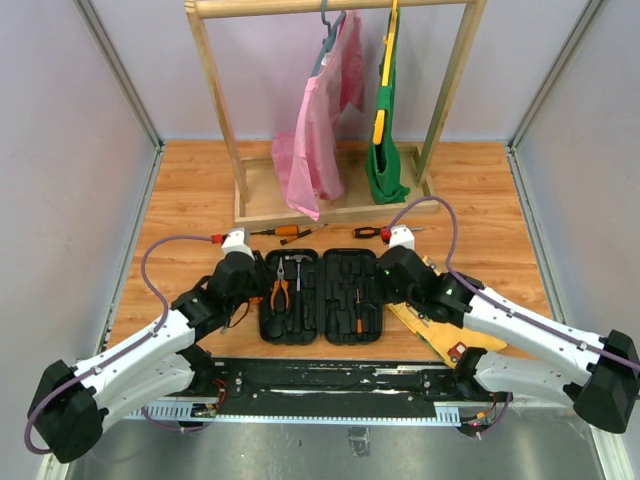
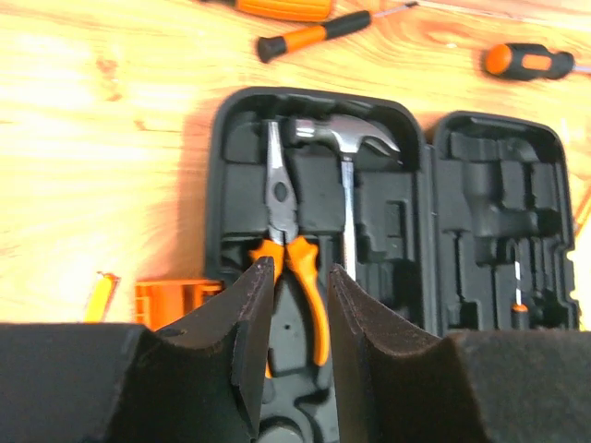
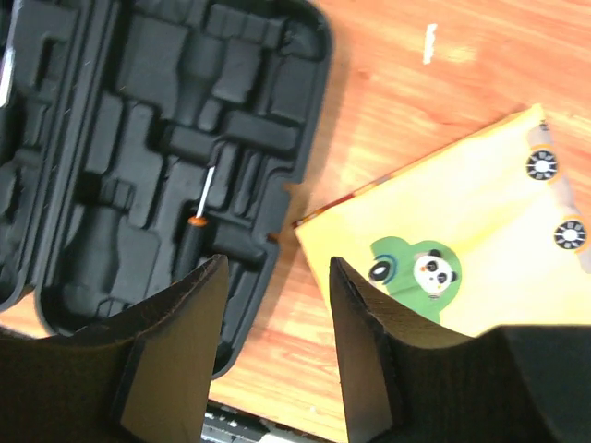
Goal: Sort the tools into containers
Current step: Place the screwdriver in the storage box.
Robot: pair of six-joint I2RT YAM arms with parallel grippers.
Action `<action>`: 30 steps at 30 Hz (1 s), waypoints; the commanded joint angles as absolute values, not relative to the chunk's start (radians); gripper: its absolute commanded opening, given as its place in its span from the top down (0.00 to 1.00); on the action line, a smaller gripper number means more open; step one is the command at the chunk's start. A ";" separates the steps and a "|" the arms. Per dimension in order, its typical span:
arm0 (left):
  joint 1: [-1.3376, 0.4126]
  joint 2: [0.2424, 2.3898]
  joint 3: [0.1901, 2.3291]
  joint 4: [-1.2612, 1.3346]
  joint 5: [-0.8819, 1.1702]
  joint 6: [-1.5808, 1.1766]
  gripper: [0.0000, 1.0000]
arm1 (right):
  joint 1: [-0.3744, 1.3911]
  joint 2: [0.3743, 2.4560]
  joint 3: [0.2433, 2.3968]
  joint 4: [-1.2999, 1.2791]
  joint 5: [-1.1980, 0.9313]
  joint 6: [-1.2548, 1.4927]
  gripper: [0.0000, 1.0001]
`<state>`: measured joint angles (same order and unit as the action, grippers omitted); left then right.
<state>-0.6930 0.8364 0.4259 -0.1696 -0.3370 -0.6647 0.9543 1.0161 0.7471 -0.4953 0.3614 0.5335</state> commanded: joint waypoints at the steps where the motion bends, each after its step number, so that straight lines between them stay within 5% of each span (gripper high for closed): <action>1: -0.625 0.804 0.405 -0.182 -0.311 -0.621 0.66 | 0.844 1.015 0.786 -0.498 0.360 0.464 0.50; 17: -0.457 0.847 0.382 -0.017 -0.331 -0.554 0.65 | 0.735 1.255 0.893 -0.213 -0.006 0.452 0.50; 30: -0.457 0.855 0.369 0.153 -0.533 -0.530 0.63 | 0.794 1.659 1.159 -0.054 0.162 0.793 0.52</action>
